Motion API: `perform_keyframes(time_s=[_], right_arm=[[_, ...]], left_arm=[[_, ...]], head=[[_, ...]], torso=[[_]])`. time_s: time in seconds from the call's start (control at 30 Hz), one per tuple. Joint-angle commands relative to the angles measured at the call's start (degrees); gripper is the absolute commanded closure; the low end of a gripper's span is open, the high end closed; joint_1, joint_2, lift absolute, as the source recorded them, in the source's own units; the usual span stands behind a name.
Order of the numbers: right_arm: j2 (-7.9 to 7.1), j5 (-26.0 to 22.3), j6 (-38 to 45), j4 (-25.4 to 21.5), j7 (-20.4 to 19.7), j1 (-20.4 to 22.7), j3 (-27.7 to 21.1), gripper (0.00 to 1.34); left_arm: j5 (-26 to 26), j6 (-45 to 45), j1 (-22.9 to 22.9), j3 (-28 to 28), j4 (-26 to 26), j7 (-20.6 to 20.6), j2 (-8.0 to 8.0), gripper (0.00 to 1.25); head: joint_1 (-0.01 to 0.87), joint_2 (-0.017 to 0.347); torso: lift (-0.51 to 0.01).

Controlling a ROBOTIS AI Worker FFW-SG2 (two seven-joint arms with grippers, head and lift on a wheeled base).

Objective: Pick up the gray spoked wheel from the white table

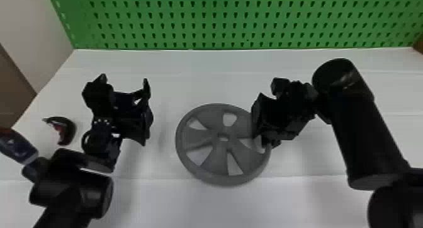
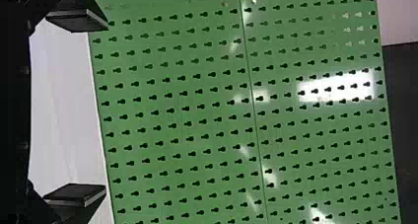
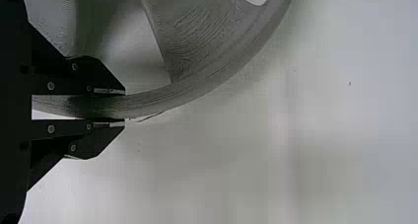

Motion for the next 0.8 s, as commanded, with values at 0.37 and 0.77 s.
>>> perform_keyframes(time_s=[0.37,0.77], right_arm=[[0.05,-0.4,0.1,-0.2,0.0,0.0,0.3,1.08],[0.05,-1.0,0.1,-3.2,0.0,0.1,-1.3,1.08]], left_arm=[[0.3,0.0,-0.1,-0.1,0.0,0.0,0.08,0.12],[0.3,0.0,0.0,-0.1,0.0,0.0,0.08,0.12]], head=[[0.806,0.044],[0.806,0.044]], torso=[[-0.098],[-0.098]])
